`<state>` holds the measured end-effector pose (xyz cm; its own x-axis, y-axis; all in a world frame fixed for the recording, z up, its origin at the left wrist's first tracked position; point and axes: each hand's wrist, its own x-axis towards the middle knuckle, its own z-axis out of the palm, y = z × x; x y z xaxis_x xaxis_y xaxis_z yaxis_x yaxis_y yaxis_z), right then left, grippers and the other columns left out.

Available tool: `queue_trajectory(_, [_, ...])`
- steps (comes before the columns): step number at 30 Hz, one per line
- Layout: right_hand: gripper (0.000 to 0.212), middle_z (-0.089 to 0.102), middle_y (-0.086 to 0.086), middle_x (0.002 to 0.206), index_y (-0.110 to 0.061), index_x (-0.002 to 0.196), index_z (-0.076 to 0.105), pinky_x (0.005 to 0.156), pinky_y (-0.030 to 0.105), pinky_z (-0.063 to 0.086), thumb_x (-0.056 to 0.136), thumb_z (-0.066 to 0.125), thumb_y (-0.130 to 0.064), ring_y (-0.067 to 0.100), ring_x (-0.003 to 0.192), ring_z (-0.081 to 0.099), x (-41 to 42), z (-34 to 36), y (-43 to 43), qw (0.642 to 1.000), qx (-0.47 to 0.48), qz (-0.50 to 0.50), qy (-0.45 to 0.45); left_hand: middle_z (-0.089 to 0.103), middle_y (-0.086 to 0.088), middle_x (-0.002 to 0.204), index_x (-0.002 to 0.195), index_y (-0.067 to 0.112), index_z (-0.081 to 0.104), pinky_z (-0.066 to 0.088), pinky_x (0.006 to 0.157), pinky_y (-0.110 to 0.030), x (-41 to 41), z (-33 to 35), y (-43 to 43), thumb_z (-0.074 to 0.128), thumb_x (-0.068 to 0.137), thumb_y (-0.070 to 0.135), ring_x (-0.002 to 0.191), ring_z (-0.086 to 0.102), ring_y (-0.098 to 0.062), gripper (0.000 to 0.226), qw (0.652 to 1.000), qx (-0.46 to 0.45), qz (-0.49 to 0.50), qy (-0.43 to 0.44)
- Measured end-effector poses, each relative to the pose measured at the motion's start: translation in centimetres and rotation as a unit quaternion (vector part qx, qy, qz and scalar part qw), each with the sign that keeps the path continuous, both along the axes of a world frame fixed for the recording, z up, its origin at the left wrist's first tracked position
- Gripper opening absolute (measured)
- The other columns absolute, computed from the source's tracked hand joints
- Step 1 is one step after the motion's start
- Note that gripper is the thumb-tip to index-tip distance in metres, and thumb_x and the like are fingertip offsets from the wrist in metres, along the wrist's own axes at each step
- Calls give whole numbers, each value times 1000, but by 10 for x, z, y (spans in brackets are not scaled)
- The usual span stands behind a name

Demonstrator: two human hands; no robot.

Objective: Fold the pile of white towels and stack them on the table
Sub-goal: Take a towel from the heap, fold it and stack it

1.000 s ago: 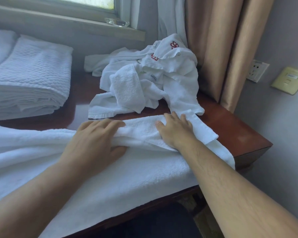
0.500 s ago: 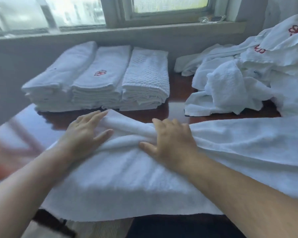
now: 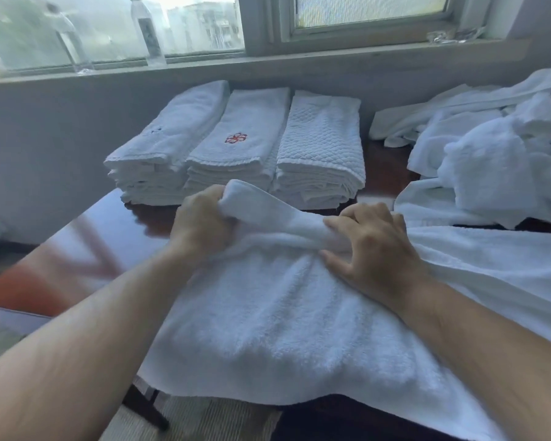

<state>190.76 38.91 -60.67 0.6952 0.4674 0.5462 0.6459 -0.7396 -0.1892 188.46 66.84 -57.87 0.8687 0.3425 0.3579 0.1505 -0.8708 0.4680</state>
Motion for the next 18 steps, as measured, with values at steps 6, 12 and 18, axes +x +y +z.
queue_trajectory(6, [15,58,5,86,-12,83,69,73,36,33,71,77,-8,33,86,53,-5,2,0,991,31,26,-124,62,-3,100,98,20,56,48,82,-41,-30,18,8,56,88,25,97,57,-29,11,994,-10,-73,-76])
queue_trajectory(12, [12,61,13,86,-7,71,58,68,42,44,66,66,2,35,79,57,-21,16,1,971,-24,87,-223,57,-1,100,126,31,33,40,72,-6,-62,8,22,67,81,0,89,55,-24,64,987,-32,-157,23])
queue_trajectory(18, [15,53,9,75,-9,76,55,60,34,31,67,57,2,32,67,49,-50,24,22,983,-13,100,-154,50,-8,139,143,15,40,38,101,-43,-55,13,41,76,78,11,125,44,-35,74,990,20,-36,-135])
